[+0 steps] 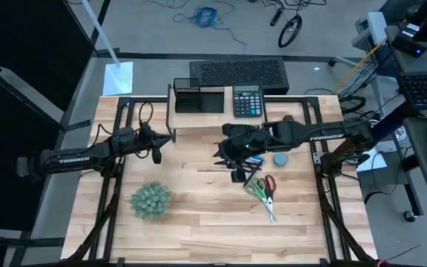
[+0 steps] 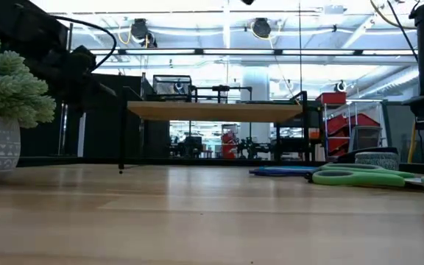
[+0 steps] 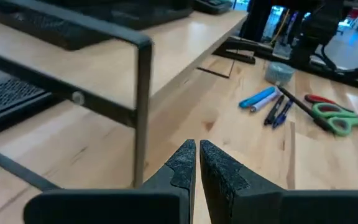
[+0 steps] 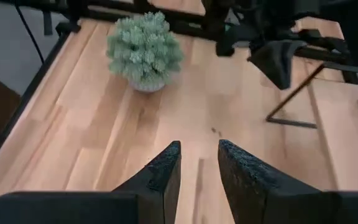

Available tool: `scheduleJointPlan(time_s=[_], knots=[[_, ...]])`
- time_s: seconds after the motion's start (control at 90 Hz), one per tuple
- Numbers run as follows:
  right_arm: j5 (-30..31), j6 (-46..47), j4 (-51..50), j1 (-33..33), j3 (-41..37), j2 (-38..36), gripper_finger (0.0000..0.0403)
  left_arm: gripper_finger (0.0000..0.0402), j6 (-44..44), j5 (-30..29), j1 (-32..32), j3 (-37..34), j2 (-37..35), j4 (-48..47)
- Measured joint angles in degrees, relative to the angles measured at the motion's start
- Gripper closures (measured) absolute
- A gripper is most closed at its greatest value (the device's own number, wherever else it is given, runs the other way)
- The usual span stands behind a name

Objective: Pick and place office supplies into organizer
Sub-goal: Put the black pen into the desk organizer on the shelf

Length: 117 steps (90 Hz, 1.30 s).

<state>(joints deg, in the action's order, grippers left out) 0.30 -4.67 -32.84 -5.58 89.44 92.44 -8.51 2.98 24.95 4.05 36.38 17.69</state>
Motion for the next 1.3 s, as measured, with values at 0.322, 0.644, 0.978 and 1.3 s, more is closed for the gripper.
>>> scheduleJointPlan(time_s=[0.322,0.644,0.978,1.3], knots=[[-0.03,3.47,7.68,-1.71,-5.03,-0.11,0.0312,0.0392,0.05,0.60,4.36,0.00,0.16,0.57],[-0.05,4.97,8.64,-2.04,-5.15,-0.11,0.0312,0.0392,0.35,2.65,6.65,0.02,5.13,4.75],[-0.05,6.08,8.25,-2.04,-5.15,-0.11,0.0312,0.0392,0.02,2.94,7.87,0.02,5.62,5.87],[-0.27,14.04,-3.13,-2.93,-5.15,-0.11,0.0312,0.0391,-0.09,7.50,5.86,0.02,3.64,5.91]])
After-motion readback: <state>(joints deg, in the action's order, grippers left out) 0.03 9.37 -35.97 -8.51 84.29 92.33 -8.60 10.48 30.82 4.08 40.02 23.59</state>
